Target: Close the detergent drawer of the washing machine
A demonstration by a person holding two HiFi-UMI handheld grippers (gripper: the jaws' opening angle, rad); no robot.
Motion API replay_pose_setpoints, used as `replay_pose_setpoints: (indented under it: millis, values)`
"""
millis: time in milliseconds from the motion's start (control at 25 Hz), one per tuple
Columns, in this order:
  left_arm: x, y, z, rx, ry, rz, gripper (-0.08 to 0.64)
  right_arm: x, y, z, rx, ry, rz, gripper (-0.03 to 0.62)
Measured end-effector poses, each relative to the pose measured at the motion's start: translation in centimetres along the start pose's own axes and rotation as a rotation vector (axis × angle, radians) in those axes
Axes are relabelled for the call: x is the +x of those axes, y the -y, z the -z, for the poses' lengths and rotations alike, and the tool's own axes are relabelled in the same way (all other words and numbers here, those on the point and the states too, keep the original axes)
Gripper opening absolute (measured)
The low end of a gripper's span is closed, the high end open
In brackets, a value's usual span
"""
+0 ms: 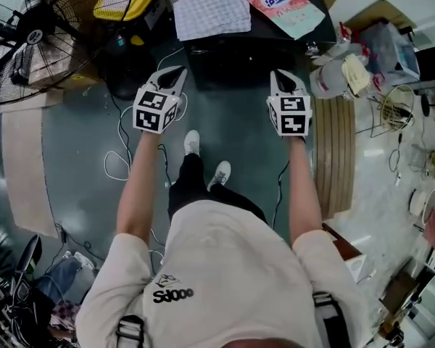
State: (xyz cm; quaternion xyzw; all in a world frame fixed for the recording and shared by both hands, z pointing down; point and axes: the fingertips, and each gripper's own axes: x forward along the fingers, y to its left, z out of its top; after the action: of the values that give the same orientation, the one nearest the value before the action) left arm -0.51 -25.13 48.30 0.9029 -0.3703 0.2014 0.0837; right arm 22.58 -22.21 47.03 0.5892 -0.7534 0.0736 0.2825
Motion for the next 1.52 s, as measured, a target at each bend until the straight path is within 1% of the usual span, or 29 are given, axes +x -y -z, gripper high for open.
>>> replay_pose_setpoints:
  millis: [160, 360, 600, 800, 960, 1200, 1320, 1520]
  values:
    - [-3.5, 2.2, -3.0, 0.045, 0.053, -0.022, 0.018, -4.1, -1.5, -2.6, -0.065, 0.065, -0.042, 0.008]
    - [-7.7, 3.9, -6.4, 0.083, 0.124, -0.054, 0.018, -8.9, -2.8, -6.1, -0.085, 0.162, -0.078, 0.008]
    - [-13.0, 6.6, -10.0, 0.143, 0.201, -0.072, 0.018, -14.6, -3.7, -9.5, -0.126, 0.254, -0.086, 0.008]
    - [-15.9, 8.1, -11.6, 0.176, 0.247, -0.083, 0.018, -18.0, -5.2, -11.3, -0.152, 0.309, -0.113, 0.008]
    - [-17.9, 9.3, -13.0, 0.218, 0.272, -0.084, 0.018, -20.3, -5.9, -12.9, -0.166, 0.357, -0.122, 0.008]
    - [-20.6, 10.8, -15.0, 0.265, 0.318, -0.081, 0.018, -23.1, -6.8, -15.1, -0.192, 0.434, -0.116, 0.008]
    - [-21.6, 11.5, -15.9, 0.274, 0.342, -0.079, 0.018, -24.0, -7.1, -15.6, -0.199, 0.452, -0.119, 0.008]
    - [-22.0, 12.2, -16.1, 0.292, 0.352, -0.081, 0.018, -24.4, -7.5, -15.6, -0.203, 0.462, -0.147, 0.006]
